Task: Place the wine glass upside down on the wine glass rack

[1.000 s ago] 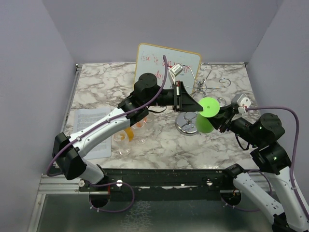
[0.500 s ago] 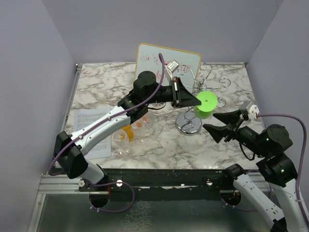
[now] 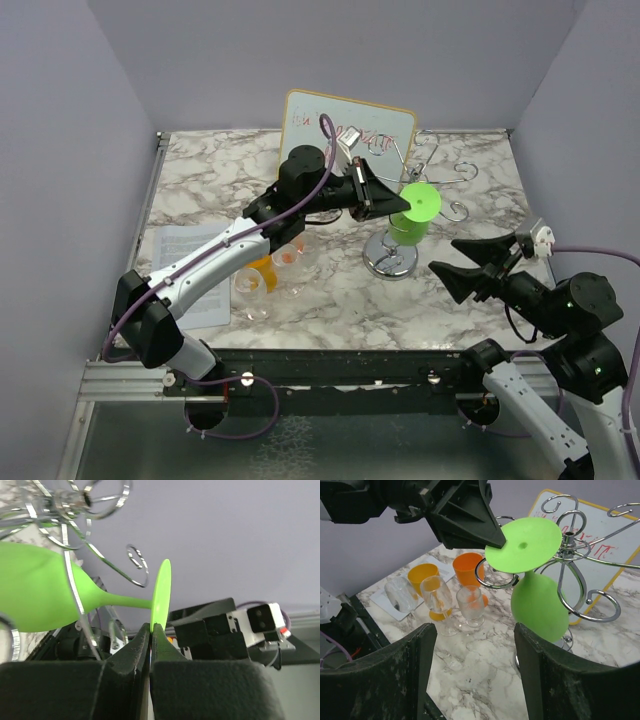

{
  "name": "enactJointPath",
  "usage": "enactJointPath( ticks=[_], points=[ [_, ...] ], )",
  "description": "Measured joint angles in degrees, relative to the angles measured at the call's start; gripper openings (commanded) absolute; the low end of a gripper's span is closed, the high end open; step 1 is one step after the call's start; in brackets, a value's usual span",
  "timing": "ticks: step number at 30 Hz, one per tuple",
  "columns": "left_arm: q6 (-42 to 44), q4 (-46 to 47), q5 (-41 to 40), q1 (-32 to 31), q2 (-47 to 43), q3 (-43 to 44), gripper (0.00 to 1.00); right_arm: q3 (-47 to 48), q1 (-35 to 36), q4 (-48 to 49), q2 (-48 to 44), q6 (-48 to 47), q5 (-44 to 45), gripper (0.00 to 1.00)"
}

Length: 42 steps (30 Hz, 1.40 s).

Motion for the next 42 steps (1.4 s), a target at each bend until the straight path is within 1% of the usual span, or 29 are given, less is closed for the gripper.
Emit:
enactJointPath(
  ticks=[6, 10, 16, 24, 34, 42],
  points=[
    [0.85, -8.98, -5.64, 0.00, -0.07, 1.16, 0.00, 0.61, 0.00, 0.28, -0.52, 1.18, 2.47, 0.69],
    [1.16, -11.91, -7.39, 0.00, -0.63, 1.99, 0.00, 0.59, 0.00, 0.35, -0.52, 2.03, 4.02, 0.69],
    [1.27, -13.35, -8.41, 0.00, -2.05, 1.99, 0.00, 0.59, 0.00, 0.76, -0.61, 3.02, 7.08, 0.69],
    [1.14, -15.61, -11.34, -0.02, -5.53, 1.92, 0.00, 0.59, 0.00, 1.57, -1.03, 4.59, 13.31, 0.69],
    [3.04, -20.15, -11.56, 0.00, -8.85, 1.75, 0.00, 0.44, 0.00, 2.38, -2.08, 6.29, 21.22, 0.69],
    [4.09, -23.02, -11.54, 0.04, -9.57, 1.75, 0.00, 0.15, 0.00, 2.43, -2.08, 7.41, 24.35, 0.69]
  ],
)
